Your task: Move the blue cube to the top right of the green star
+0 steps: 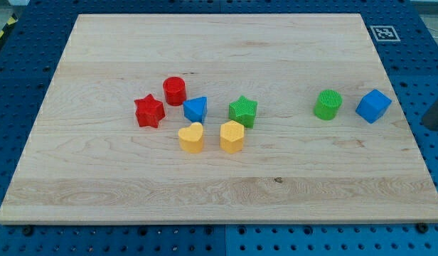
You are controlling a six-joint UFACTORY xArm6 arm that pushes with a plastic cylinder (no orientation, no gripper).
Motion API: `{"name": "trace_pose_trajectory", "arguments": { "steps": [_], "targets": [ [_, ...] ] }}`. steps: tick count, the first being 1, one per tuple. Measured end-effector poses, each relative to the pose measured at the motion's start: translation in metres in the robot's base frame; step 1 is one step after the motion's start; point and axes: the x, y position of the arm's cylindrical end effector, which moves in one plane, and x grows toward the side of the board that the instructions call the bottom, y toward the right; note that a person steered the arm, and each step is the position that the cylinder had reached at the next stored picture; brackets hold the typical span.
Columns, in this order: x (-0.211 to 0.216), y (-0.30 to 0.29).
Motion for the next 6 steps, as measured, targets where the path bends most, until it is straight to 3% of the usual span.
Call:
{"name": "trace_pose_trajectory", "arguments": {
  "steps": [1,4,6],
  "targets": [
    [-0.001,-0.038],
    [-0.059,-0.103],
    [-0.065,-0.176]
  ]
}}
